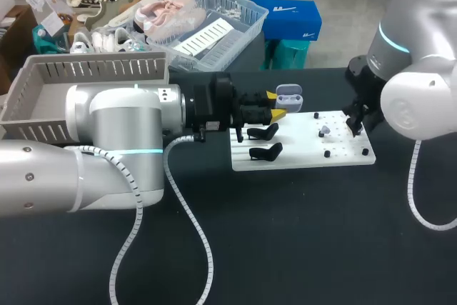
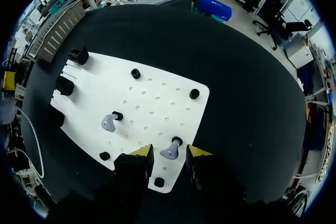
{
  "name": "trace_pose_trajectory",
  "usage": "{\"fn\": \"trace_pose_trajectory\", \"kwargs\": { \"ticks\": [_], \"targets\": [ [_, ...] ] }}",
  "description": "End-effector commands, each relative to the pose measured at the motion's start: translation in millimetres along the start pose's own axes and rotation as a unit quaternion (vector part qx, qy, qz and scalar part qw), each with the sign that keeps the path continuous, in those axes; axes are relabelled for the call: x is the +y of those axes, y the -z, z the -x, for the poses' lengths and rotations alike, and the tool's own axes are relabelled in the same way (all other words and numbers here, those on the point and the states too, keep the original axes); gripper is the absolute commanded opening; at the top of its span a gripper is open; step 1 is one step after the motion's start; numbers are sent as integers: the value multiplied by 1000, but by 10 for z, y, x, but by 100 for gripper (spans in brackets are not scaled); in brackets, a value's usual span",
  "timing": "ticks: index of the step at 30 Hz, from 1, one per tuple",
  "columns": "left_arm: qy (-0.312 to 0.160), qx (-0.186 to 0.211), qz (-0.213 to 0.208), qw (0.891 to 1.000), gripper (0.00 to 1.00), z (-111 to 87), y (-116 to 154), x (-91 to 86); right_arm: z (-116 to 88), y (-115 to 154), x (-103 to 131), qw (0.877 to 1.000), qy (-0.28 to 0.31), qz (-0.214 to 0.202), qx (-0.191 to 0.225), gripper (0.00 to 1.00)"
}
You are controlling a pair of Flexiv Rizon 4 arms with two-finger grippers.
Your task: Pick up each earbud case from the left stands, insert the matching earbuds, close the lid, and place the case in the box.
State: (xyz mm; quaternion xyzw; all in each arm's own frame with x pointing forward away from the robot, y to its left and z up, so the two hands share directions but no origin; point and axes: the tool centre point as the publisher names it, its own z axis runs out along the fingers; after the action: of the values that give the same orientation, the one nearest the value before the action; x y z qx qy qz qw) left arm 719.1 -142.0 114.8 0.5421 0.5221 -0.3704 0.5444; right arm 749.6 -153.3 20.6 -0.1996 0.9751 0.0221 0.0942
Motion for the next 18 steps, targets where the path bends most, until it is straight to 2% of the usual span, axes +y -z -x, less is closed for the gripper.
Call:
{"fn": "trace_pose_trajectory", "kwargs": {
  "ticks": [1, 8, 18],
  "targets": [
    [-1, -1, 2, 1000, 0, -5, 0, -6, 26, -15, -14, 1000, -2, 0, 2, 35],
    [-1, -1, 2, 1000, 0, -5, 0, -6, 23, -11, -23, 1000, -6, -1, 2, 33],
    [-1, -1, 2, 1000, 0, -5, 0, -6, 10, -14, -23, 1000, -10, -2, 3, 24]
  ]
}}
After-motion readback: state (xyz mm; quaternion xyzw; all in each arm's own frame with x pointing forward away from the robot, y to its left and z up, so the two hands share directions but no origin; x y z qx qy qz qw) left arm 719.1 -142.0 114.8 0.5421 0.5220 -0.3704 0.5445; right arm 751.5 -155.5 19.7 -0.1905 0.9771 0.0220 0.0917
